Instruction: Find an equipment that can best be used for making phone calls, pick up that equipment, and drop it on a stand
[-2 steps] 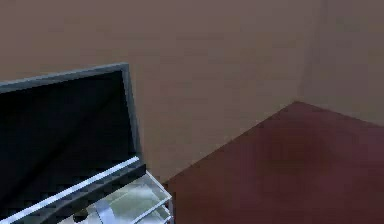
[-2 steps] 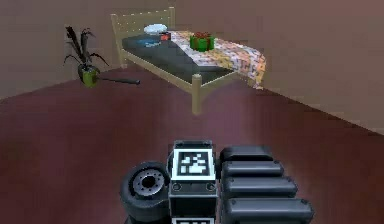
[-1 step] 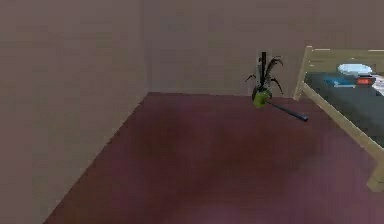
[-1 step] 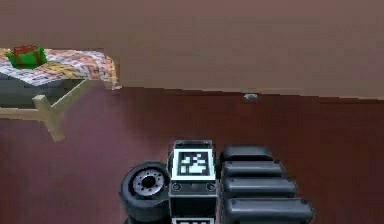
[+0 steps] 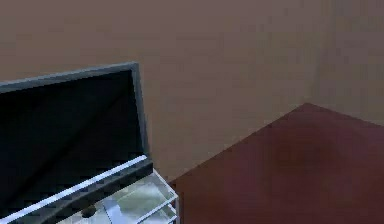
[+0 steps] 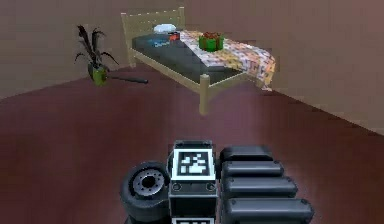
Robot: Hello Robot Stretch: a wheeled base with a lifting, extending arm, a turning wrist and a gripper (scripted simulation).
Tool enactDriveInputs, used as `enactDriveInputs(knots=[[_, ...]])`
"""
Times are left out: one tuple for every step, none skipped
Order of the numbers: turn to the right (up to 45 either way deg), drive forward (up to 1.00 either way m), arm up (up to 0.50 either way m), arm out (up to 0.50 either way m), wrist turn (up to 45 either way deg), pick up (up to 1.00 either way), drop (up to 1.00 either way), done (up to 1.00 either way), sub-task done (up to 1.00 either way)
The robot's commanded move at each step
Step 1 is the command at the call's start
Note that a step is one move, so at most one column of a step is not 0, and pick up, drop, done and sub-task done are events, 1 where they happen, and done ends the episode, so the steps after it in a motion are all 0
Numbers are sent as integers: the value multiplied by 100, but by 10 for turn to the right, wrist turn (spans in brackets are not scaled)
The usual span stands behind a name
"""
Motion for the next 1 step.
enactDriveInputs(knots=[[-450, 0, 0, 0, 0, 0, 0, 0, 0]])
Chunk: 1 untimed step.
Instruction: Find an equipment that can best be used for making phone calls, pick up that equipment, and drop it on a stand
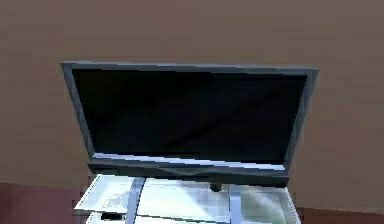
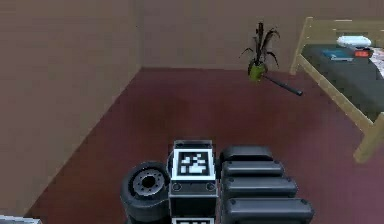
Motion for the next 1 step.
enactDriveInputs(knots=[[-450, 0, 0, 0, 0, 0, 0, 0, 0]])
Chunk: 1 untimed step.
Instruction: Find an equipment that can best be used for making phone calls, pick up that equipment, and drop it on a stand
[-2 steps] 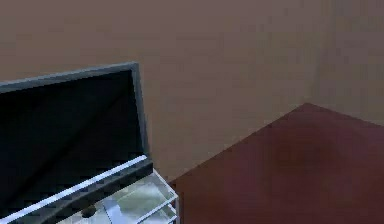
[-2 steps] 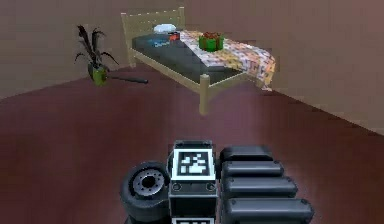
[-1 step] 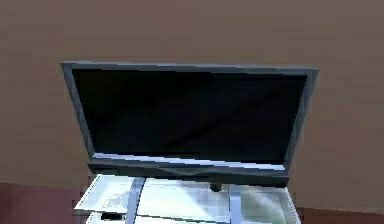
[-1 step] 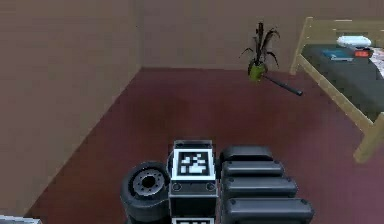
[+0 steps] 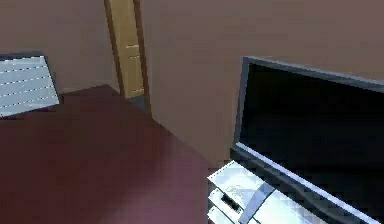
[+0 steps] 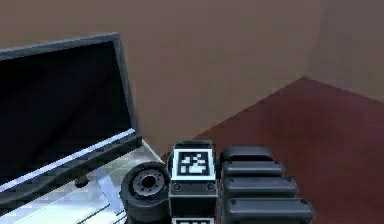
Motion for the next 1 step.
enactDriveInputs(knots=[[-330, 0, 0, 0, 0, 0, 0, 0, 0]])
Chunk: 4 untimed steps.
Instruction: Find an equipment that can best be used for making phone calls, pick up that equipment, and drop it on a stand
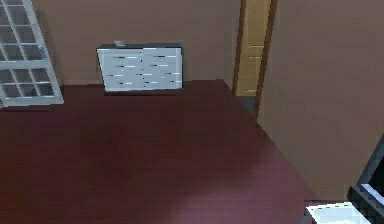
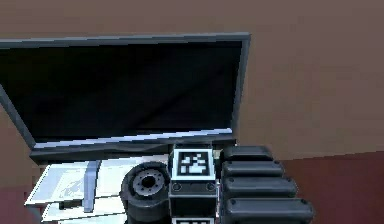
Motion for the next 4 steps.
enactDriveInputs(knots=[[0, 0, 0, 48, 0, 0, 0, 0, 0], [0, 0, 0, 0, 450, 0, 0, 0, 0], [0, 0, 0, 0, 120, 0, 0, 0, 0], [0, 0, -32, 0, 0, 0, 0, 0, 0]])
